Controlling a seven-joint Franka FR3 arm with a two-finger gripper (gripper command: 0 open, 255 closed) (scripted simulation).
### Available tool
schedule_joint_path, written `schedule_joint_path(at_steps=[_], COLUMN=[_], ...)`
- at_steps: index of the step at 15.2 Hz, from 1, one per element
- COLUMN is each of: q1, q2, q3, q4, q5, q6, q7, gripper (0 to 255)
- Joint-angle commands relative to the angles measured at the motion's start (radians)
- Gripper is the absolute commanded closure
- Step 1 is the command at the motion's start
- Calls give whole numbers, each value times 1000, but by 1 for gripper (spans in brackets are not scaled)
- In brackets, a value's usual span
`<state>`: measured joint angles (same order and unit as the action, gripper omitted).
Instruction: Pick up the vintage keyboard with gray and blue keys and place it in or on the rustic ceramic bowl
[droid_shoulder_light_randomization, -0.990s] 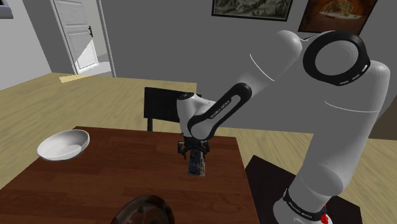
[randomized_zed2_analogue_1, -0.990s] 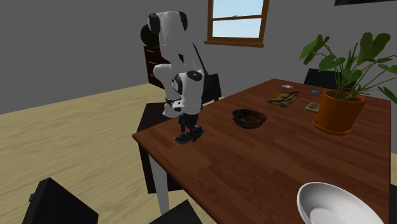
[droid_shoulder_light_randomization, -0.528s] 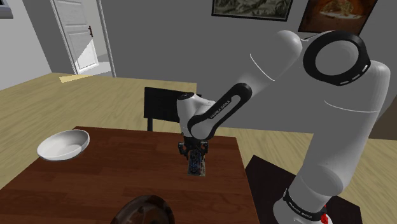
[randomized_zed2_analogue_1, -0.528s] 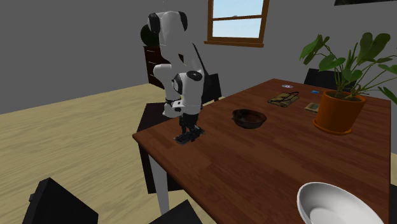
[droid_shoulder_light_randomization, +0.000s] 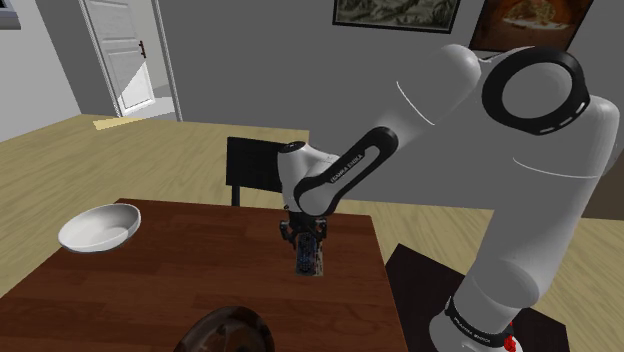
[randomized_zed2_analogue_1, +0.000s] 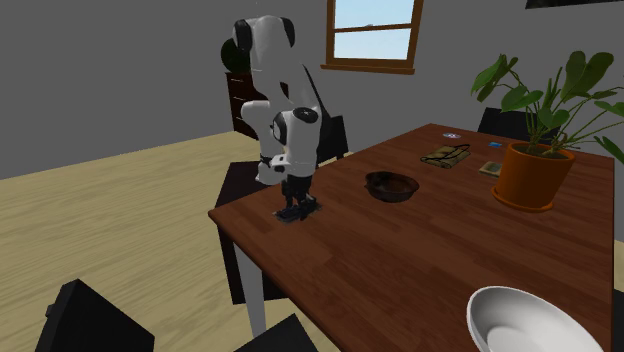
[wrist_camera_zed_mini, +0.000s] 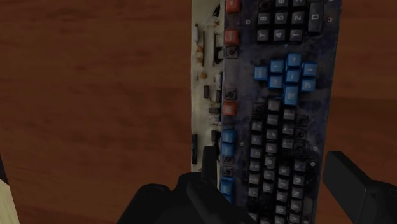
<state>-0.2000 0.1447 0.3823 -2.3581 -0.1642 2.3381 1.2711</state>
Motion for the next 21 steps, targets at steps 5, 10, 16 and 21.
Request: schedule_joint_path(at_steps=[5, 10, 16, 21], q1=[-6, -7, -8, -7], q2=[-70, -122, -176, -216], q3=[9, 12, 11, 9], q4=[12, 31, 61, 92], q5=[45, 75, 104, 122], q6=[-74, -139, -218, -285], q7=[-36, -61, -86, -103], gripper=[255, 255, 255, 255])
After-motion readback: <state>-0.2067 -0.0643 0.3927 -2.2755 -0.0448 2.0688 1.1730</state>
